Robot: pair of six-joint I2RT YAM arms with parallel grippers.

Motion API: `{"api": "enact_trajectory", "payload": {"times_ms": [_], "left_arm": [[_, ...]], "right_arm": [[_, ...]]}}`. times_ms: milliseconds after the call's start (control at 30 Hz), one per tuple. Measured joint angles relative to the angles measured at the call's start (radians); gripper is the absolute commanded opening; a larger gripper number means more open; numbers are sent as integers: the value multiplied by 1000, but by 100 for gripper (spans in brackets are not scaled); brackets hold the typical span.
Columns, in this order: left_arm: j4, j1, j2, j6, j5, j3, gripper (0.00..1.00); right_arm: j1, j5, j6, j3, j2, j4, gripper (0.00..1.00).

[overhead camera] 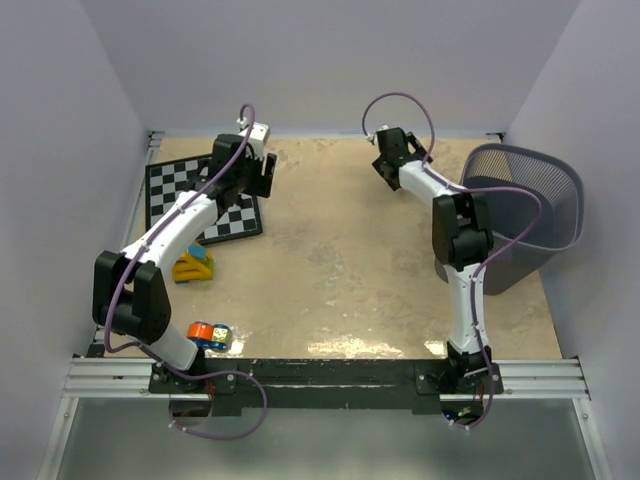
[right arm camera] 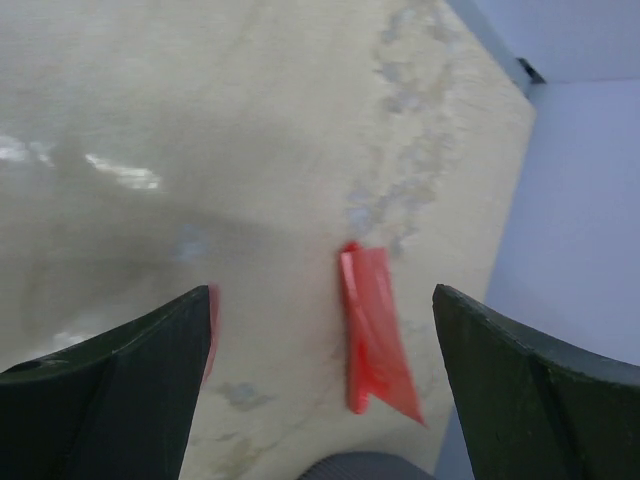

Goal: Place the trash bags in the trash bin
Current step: Pick up the trash bag from the corner of the board.

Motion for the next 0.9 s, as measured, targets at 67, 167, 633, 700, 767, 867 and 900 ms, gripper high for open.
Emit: {"api": "enact_trajectory", "payload": {"times_ms": [67, 167, 633, 700, 767, 867, 900], "left_arm": [[15, 10, -12, -11, 2, -22, 72], [32, 18, -31, -17, 3, -52, 72], [62, 25, -84, -37, 21, -108, 72], [62, 27, -84, -41, 27, -108, 72], [62, 27, -84, -42, 29, -108, 72], [62, 27, -84, -42, 41, -108, 72], [62, 27, -84, -42, 46, -108, 72]], "right_arm": [[-29, 31, -21, 41, 0, -5, 93], [-84, 68, -42, 118, 8, -27, 92], [-135, 69, -29, 179, 133, -294, 63], [-135, 58, -26, 175, 132, -300, 54], [-137, 50, -20, 171, 132, -310, 47], [-142, 33, -13, 168, 132, -328, 39], [-144, 31, -10, 168, 132, -332, 35]]}}
